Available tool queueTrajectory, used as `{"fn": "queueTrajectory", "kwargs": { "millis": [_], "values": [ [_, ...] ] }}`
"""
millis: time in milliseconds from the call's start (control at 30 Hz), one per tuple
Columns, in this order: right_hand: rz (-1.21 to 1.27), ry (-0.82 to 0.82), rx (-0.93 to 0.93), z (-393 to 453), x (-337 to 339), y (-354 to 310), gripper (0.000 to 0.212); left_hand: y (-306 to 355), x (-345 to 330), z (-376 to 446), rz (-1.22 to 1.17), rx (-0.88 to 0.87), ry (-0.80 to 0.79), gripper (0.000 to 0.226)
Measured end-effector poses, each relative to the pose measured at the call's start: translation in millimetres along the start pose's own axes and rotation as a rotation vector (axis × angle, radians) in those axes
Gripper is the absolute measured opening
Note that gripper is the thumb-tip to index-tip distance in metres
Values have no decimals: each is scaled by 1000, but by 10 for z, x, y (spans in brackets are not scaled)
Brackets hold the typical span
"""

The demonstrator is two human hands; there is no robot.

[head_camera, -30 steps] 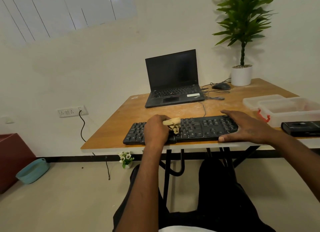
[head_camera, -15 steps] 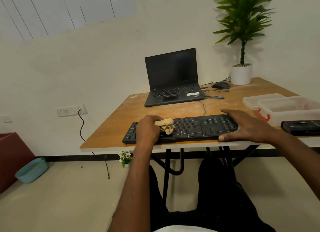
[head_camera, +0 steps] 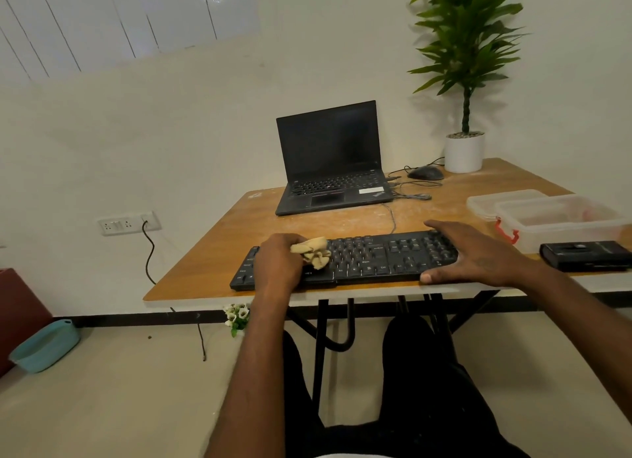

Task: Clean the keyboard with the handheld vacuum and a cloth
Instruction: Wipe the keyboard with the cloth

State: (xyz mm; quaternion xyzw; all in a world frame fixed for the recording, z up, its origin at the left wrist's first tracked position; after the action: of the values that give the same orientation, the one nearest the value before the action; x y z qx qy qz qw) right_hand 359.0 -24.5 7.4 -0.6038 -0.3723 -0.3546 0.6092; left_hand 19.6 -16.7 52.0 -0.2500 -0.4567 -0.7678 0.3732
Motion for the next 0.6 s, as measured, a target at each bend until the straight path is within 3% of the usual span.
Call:
{"fn": "queueTrajectory", "kwargs": {
  "millis": [100,400,600],
  "values": [
    [-11,1,-1,9,-4,-3,131,-55,21,-10,-2,13,-10,48],
    [-37,3,-9,4,9,-12,135,651,-421,-68,-60,-181,-112,51],
    [-20,1,-8,3,4,2,134,125,-95,-26,-19,-34,-24,44]
  ]
}}
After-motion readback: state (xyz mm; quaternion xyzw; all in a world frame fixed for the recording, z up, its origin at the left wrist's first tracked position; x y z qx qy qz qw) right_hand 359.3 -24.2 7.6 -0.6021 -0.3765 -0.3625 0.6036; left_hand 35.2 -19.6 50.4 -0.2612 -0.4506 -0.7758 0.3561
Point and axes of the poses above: each hand's wrist, its own z-axis towards the middle knuckle, its own x-axis out of the back of the hand, y = z × x, the point moved 9 cm from there along z, towards the middle knuckle, and after that the axes turned 14 degrees about -x, right-handed, at the moved point
